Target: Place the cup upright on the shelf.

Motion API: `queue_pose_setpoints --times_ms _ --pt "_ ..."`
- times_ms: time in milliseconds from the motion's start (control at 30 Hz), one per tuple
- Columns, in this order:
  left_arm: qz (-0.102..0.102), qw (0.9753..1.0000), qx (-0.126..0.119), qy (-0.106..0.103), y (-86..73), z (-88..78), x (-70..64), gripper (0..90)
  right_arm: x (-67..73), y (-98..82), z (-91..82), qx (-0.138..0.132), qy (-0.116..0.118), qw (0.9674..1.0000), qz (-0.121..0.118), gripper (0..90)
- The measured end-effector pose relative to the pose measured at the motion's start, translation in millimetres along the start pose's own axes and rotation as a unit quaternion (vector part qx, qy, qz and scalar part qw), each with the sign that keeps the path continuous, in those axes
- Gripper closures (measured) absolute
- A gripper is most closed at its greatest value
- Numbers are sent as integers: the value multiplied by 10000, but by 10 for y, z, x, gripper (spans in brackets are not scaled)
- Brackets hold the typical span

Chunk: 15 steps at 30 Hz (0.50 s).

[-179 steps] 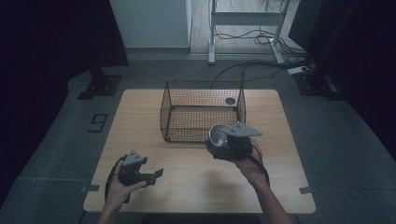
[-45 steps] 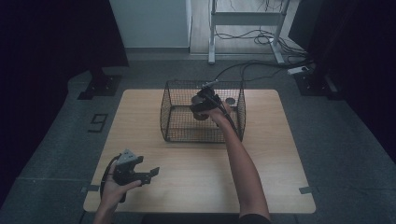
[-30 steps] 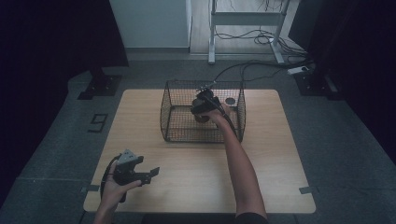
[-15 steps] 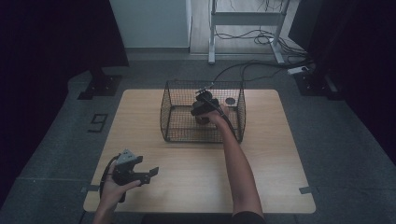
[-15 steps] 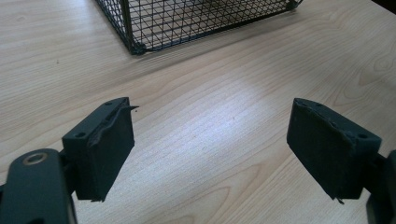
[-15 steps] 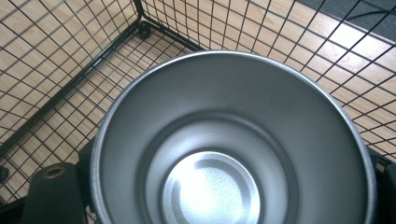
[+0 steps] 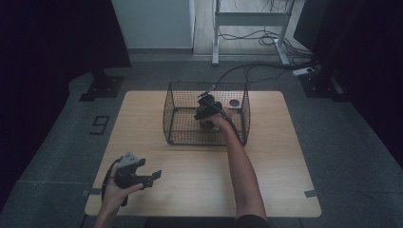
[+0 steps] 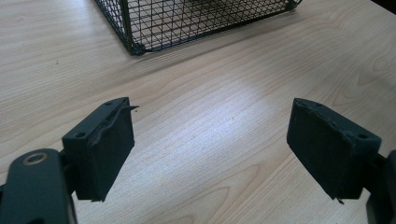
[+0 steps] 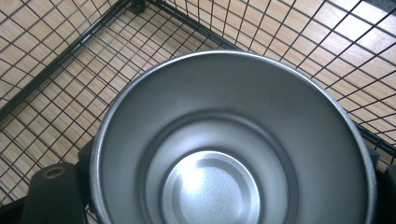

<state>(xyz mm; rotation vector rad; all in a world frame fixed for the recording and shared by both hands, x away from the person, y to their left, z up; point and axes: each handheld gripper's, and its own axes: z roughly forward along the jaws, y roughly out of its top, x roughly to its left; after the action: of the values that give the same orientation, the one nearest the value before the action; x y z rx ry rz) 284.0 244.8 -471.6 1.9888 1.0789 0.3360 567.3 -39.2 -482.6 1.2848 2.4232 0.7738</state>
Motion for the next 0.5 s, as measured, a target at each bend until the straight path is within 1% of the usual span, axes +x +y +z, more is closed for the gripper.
queue_pose_setpoints --times_ms 200,233,300,333,367,400,500 --pt "-1 10000 -5 1 1 -6 2 153 -9 0 -1 38 -1 10000 44 179" --pt "-2 10000 -6 2 1 -6 2 153 -10 -4 -3 98 42 9999 25 175" --pt "2 10000 -5 -1 1 -5 1 153 -12 -7 -6 147 32 9999 -12 169" --pt "5 10000 -4 -1 2 -5 0 153 -22 -18 -7 233 -31 9997 -69 156" --pt "7 10000 -4 -1 2 -5 -1 153 -22 -18 -7 233 -31 9997 -69 156" --pt "12 10000 -6 0 4 -6 -4 153 -39 -28 -7 298 -40 9995 -52 137" --pt "11 10000 -11 -2 4 -7 -4 153 -55 -36 -13 308 -14 9995 -61 129"
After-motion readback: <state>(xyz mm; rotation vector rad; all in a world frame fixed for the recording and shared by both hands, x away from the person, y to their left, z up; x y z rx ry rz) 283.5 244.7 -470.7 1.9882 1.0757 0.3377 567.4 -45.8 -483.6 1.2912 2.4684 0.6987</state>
